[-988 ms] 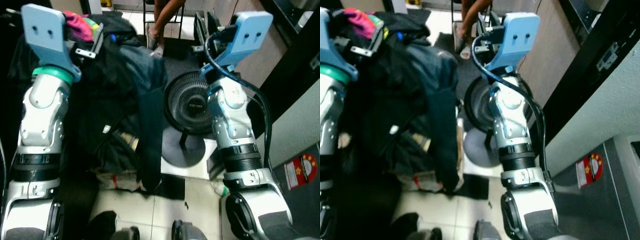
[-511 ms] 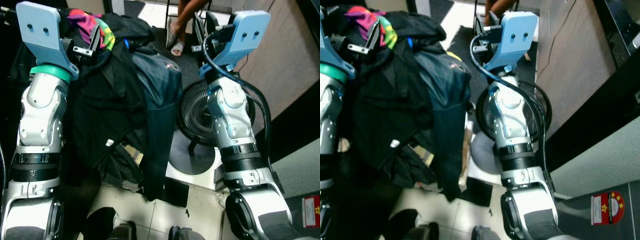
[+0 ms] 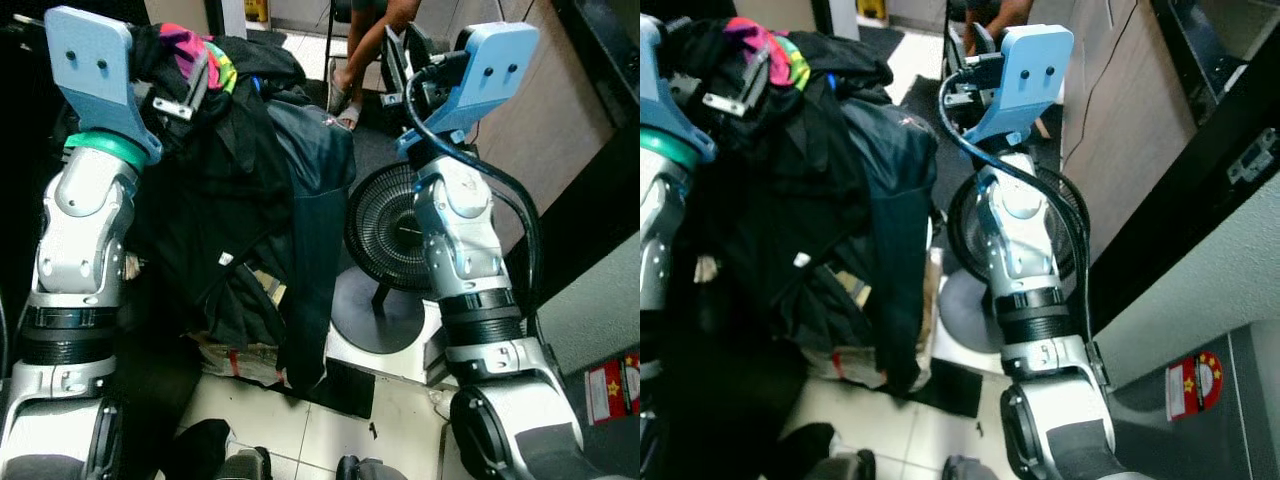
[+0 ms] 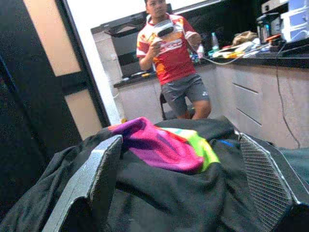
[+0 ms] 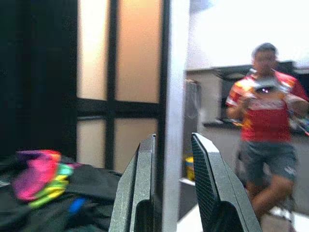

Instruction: Clothes washing

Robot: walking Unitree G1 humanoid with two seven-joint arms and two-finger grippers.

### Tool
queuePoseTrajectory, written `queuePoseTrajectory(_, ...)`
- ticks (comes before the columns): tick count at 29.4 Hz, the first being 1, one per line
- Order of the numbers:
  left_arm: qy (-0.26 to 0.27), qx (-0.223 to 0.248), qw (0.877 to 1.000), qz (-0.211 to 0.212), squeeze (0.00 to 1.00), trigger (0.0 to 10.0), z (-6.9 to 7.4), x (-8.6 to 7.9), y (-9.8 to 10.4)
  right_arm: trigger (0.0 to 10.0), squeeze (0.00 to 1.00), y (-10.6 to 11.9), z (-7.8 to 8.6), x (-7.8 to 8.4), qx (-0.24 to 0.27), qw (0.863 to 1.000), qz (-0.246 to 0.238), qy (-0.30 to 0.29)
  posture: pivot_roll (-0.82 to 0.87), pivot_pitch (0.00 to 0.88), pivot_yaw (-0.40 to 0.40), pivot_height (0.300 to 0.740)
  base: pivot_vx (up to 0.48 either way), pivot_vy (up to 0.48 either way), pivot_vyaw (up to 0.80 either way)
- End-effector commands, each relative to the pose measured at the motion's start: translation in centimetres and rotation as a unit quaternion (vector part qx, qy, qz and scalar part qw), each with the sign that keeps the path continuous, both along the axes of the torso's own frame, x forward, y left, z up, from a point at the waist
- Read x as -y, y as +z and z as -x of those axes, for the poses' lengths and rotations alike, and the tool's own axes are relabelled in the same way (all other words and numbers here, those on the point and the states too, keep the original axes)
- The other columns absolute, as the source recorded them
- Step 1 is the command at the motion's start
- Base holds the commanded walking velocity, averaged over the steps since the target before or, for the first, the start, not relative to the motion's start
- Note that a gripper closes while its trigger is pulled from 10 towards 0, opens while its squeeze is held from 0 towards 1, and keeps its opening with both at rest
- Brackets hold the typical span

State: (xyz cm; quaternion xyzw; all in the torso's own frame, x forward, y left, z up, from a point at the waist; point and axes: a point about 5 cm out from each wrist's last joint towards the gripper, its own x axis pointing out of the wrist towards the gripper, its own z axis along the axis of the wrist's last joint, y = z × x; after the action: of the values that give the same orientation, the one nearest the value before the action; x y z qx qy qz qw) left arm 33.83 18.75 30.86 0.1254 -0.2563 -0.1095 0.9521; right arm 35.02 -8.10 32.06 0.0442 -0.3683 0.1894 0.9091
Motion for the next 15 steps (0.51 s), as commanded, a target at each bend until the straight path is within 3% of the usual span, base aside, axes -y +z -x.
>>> queuePoseTrajectory(1, -0.019, -0.009, 1.000, -0.017, 0.00, 10.0, 0.2, 0.4, -0.3, 10.0, 0.00, 0.1, 0.2, -0.2, 0.007, 1.000, 0.011, 0.004, 0.13, 0.079, 0.026, 0.740, 0.000, 0.000, 0.00)
queuePoseTrajectory(5, -0.077, -0.030, 0.996, -0.040, 0.00, 10.0, 0.6, 1.4, -0.5, 10.0, 0.00, 1.0, 0.1, -0.1, 0.021, 0.999, 0.042, 0.002, 0.13, 0.079, 0.024, 0.740, 0.000, 0.000, 0.00)
queuePoseTrajectory(7, -0.077, -0.030, 0.996, -0.040, 0.00, 10.0, 0.6, 1.4, -0.5, 10.0, 0.00, 1.0, 0.1, -0.1, 0.021, 0.999, 0.042, 0.002, 0.13, 0.079, 0.024, 0.740, 0.000, 0.000, 0.00)
queuePoseTrajectory(9, -0.105, -0.030, 0.993, -0.048, 0.00, 10.0, 0.1, 2.6, 0.4, 10.0, 0.00, 2.8, -1.5, 1.5, 0.002, 0.998, 0.057, 0.001, 0.12, 0.069, 0.031, 0.740, 0.000, 0.000, 0.00)
queuePoseTrajectory(15, -0.081, -0.044, 0.995, -0.036, 0.00, 10.0, -1.1, 2.5, 0.5, 10.0, 0.00, 3.1, -3.3, 2.4, -0.026, 0.995, 0.091, -0.038, 0.12, 0.067, 0.024, 0.740, 0.000, 0.000, 0.00)
